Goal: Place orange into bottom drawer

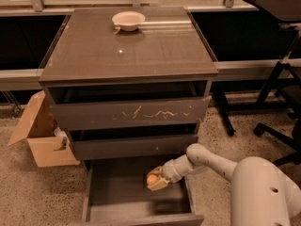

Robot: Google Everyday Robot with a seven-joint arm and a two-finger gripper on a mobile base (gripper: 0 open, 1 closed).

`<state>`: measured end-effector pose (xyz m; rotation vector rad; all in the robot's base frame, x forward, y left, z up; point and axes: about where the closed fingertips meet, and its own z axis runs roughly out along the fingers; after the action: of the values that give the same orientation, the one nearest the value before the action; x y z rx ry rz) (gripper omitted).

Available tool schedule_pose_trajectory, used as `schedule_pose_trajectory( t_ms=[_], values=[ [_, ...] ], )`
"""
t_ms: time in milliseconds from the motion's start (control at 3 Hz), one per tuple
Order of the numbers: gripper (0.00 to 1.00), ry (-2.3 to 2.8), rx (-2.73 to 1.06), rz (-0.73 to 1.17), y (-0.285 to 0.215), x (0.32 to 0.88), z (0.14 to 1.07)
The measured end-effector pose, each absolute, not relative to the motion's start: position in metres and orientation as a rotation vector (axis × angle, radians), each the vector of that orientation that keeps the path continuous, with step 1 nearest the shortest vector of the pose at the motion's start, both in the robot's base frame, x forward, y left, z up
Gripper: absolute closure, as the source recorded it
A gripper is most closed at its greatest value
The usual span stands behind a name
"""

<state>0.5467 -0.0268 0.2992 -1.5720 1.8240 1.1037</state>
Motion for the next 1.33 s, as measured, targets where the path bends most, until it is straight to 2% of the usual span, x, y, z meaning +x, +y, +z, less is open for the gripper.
schedule_pose_trajectory(
  t_ms=[667, 1000, 1333],
  values=[
    [1.0, 1.883, -1.568, 1.025, -0.035, 0.538, 0.227],
    [0.81, 1.914, -1.562, 1.038, -0.037, 0.541, 0.201],
    [0.58, 1.93, -1.555, 1.041, -0.039, 0.548, 0.185]
  ],
)
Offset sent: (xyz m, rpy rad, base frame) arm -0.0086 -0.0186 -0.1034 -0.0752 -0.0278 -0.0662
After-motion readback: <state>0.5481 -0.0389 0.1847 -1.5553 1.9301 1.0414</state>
